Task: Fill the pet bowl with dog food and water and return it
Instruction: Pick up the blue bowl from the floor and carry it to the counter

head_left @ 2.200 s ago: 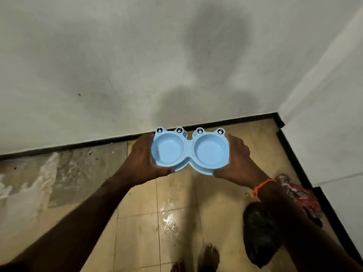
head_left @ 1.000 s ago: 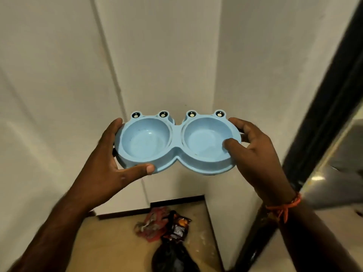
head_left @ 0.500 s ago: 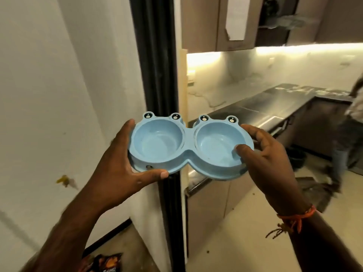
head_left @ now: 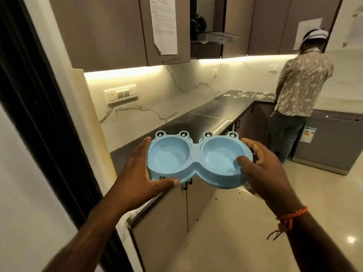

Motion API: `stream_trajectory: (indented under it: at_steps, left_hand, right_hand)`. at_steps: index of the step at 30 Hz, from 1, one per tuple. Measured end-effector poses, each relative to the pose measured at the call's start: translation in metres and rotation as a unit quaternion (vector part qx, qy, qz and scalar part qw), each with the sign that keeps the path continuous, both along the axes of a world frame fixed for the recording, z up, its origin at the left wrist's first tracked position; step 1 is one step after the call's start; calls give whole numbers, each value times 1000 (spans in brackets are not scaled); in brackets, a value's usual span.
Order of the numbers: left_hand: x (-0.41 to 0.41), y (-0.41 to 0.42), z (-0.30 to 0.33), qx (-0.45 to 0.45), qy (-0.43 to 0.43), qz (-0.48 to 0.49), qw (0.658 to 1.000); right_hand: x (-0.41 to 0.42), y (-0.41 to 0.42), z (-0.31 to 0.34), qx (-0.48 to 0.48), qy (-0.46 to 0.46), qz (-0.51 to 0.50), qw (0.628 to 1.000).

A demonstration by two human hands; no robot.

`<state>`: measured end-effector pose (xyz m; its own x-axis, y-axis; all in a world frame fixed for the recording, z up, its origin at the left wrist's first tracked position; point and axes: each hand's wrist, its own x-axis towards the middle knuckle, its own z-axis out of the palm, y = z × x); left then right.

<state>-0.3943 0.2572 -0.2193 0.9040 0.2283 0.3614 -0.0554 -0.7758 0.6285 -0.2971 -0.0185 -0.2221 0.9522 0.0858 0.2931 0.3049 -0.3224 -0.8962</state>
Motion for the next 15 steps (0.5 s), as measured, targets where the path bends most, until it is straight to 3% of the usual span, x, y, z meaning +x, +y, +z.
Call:
stream_trajectory:
  at_steps: [9,15]
  left_hand:
    - [109,-16,-19,44,67,-15,997]
    - [216,10,-44,46,108,9,993]
  right_hand:
    - [95,-10,-30,-31,19,-26,999]
    - [202,16,-49,-72,-1,-31,997]
